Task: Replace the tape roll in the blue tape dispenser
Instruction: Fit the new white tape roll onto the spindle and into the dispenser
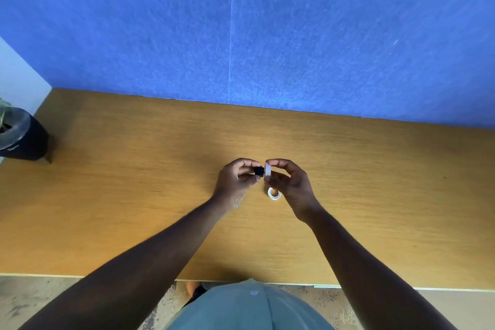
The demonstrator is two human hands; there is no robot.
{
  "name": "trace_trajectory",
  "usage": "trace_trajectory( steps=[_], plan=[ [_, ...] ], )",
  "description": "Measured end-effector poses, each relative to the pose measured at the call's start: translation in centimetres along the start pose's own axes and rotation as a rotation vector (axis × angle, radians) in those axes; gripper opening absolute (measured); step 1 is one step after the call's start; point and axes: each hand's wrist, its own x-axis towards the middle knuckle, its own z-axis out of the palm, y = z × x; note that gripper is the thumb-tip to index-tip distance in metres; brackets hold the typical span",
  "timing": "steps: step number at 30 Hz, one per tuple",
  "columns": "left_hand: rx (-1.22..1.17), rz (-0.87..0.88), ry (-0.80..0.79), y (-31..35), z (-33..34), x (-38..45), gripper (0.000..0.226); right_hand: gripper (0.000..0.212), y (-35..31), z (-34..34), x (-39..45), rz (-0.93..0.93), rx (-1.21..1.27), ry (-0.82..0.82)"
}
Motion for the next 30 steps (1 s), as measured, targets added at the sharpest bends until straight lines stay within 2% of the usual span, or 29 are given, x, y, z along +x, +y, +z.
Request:
trace_trajectory(
  steps=[20,24,30],
  plan=[
    [0.11,-0.036,0.081,0.4,-0.9,-0.1,0.033,0.051,-0.5,1.3,-0.5,0.027,0.044,-0.062],
    [0.144,-0.019,0.028,0.8,-0.9,-0.3,0.037,0.051,-0.7,1.2,-0.6,0.04,0.029,-0.056],
    [0.205,0.06,0.062,0.9,-0.7,-0.4,0.035,0.051,-0.9,1.4,-0.4,0.044,0.026,-0.044]
  ],
)
